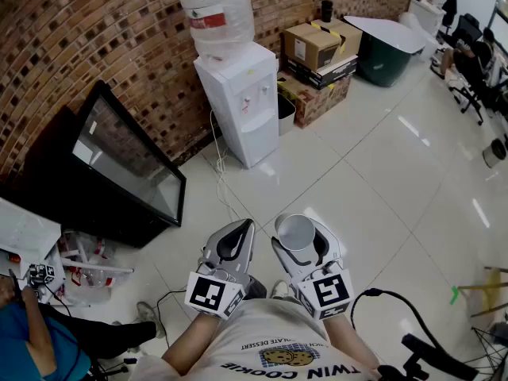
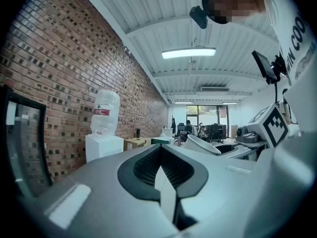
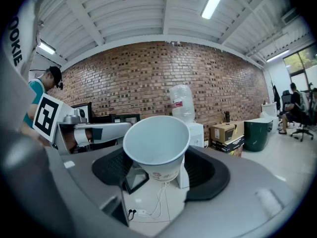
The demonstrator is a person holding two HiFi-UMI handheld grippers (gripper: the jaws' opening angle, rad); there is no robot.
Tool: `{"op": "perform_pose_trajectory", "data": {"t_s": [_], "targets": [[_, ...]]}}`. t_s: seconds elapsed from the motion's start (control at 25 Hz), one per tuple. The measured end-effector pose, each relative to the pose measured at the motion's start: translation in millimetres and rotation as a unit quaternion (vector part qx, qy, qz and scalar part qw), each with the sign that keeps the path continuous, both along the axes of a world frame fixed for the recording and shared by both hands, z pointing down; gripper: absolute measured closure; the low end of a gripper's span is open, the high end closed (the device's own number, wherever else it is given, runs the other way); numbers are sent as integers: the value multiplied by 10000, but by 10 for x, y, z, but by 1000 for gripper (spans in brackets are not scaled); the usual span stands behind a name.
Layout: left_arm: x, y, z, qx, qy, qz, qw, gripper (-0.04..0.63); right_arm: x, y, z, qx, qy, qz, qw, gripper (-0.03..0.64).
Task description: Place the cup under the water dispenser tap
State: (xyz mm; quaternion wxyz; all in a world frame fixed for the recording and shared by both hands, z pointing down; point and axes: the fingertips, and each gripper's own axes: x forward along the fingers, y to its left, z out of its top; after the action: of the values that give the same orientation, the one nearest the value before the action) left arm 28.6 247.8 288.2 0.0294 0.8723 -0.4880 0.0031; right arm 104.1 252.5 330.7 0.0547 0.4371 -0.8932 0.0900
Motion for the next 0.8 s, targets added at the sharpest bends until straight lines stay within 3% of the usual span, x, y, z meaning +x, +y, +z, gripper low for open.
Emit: {"op": "perform_pose_trajectory", "data": {"t_s": [0.52, 0.8], "targets": [[196, -385, 131, 14, 155, 93, 9998, 603, 62, -295, 165, -20, 220, -145, 9997, 285], [43, -842, 245, -97, 273, 77, 9996, 604, -136, -757, 208, -56, 314, -239, 9992, 285]]}}
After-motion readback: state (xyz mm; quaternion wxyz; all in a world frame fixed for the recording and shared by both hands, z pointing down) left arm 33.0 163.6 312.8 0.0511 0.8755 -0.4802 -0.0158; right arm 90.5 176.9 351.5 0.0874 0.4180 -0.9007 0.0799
